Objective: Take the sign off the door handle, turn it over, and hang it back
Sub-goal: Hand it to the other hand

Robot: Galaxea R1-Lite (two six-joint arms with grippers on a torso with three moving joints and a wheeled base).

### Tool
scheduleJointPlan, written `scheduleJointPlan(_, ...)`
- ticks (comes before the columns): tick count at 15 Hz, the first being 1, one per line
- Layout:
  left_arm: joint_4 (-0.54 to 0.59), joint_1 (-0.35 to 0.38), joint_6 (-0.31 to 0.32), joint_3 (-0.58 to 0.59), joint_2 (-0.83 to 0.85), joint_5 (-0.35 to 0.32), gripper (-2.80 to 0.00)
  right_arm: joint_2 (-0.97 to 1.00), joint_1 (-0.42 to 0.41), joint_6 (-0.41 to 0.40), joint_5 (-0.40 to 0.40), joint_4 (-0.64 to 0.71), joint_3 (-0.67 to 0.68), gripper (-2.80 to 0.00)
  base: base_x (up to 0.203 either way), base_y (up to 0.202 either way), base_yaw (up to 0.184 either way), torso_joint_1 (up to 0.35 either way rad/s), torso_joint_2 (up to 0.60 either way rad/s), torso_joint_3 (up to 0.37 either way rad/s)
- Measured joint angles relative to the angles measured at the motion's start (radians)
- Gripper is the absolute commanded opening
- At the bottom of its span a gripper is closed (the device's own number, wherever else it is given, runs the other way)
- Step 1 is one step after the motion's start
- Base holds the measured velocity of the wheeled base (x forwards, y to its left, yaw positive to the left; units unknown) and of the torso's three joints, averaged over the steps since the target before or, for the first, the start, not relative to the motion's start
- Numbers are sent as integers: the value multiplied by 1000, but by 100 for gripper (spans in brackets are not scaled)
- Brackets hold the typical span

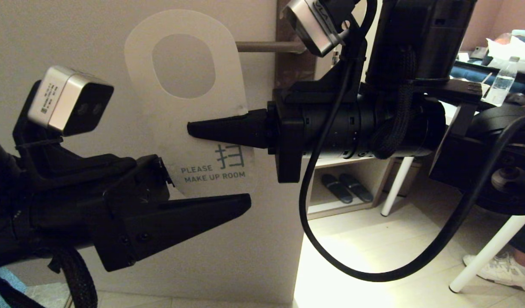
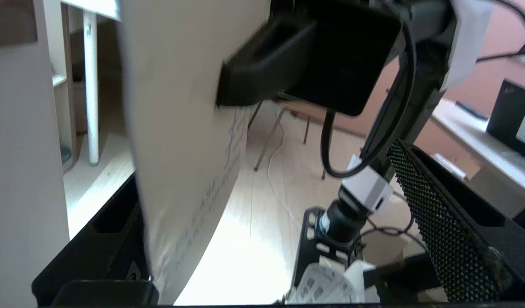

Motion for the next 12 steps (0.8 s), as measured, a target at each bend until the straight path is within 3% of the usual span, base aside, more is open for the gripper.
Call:
scheduleJointPlan(5, -206, 11, -92, 21, 58, 1, 0, 3, 0, 42, 6, -33, -1, -280, 0, 0, 0, 0, 0, 0)
scheduleJointPlan(12, -215, 12, -84, 87, 69, -20, 0, 11, -1, 82, 16, -74, 7, -280, 0, 0, 0, 0, 0, 0)
